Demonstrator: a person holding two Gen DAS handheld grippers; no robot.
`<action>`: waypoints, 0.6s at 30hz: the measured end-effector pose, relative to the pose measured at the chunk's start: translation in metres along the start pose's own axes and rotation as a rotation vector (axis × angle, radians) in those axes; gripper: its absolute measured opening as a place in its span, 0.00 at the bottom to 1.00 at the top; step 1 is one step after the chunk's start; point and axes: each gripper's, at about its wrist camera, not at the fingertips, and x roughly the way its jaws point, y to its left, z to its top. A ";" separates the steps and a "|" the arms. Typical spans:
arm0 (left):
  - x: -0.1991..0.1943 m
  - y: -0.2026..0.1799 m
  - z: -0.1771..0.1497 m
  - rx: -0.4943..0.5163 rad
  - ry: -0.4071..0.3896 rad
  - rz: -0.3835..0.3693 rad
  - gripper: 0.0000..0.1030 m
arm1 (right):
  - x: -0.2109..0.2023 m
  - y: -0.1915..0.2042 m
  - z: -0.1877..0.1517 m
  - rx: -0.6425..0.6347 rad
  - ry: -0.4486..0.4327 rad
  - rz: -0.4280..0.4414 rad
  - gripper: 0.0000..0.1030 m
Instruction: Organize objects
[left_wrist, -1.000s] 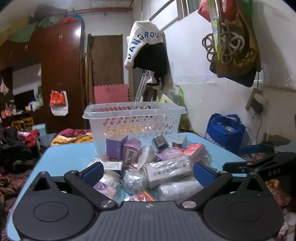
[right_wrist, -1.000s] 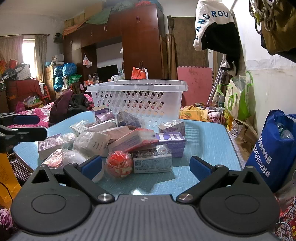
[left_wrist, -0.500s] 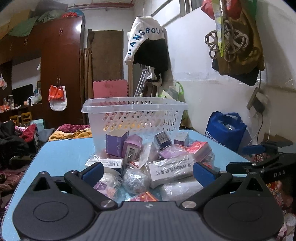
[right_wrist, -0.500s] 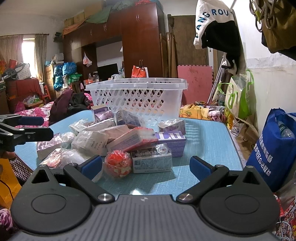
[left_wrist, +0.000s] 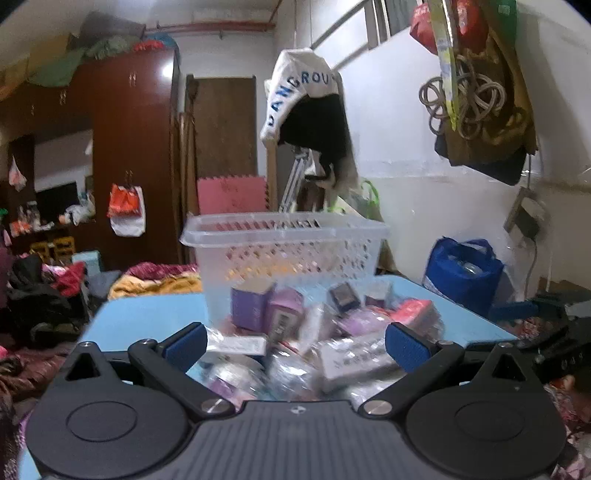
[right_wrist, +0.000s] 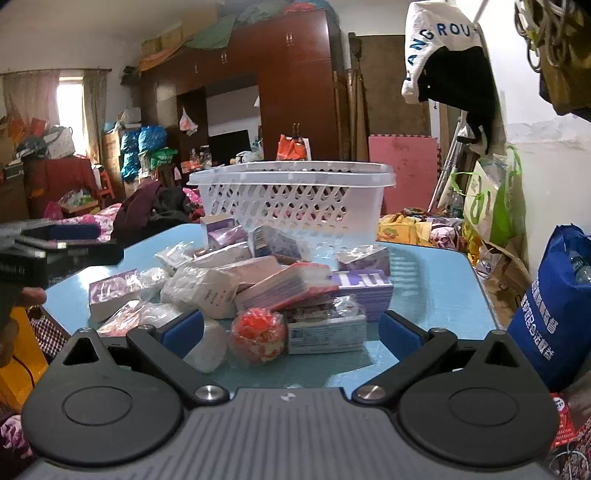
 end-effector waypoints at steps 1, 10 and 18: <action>0.000 0.002 0.001 0.005 -0.014 -0.004 1.00 | 0.001 0.001 0.000 -0.002 0.003 0.000 1.00; 0.001 0.024 0.006 -0.033 -0.003 0.026 1.00 | -0.001 -0.007 -0.002 0.018 -0.003 0.014 1.00; -0.002 0.033 0.005 0.038 0.036 0.091 1.00 | 0.001 -0.013 -0.001 0.051 -0.031 0.052 1.00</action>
